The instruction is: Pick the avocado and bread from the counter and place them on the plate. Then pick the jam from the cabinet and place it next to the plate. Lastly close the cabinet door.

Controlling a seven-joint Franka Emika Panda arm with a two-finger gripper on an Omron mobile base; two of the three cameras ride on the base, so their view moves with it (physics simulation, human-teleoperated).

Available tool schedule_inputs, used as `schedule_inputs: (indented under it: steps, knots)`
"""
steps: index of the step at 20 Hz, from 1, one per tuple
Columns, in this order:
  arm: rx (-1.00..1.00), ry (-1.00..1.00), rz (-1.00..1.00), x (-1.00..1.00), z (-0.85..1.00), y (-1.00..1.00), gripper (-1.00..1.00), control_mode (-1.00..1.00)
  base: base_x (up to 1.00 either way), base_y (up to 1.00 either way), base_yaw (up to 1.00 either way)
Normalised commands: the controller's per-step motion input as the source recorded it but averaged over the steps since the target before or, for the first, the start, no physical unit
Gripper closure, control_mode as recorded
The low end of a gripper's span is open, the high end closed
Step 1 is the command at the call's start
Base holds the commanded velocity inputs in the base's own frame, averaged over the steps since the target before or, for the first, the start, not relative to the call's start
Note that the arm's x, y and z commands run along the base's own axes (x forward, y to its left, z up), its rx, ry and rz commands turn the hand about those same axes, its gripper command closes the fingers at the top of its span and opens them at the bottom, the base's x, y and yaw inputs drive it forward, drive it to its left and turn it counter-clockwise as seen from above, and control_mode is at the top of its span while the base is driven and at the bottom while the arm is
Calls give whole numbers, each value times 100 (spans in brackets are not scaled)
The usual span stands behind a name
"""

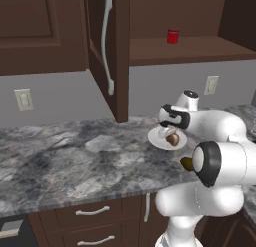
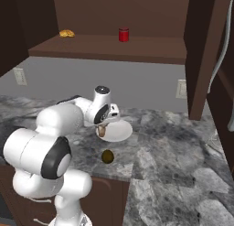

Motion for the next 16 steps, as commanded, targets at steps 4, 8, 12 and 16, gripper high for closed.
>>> schedule_inputs:
  steps: [4,8,12,16]
  knots:
    - [0,-1,0,42,3,-39,100,-100,0,0,0]
    - [0,0,0,38,0,-32,100,-100,0,0,0]
    - [0,0,0,32,-1,-20,100,-100,0,0,0]
    - [0,0,2,19,-9,-5,100,-100,0,0,0]
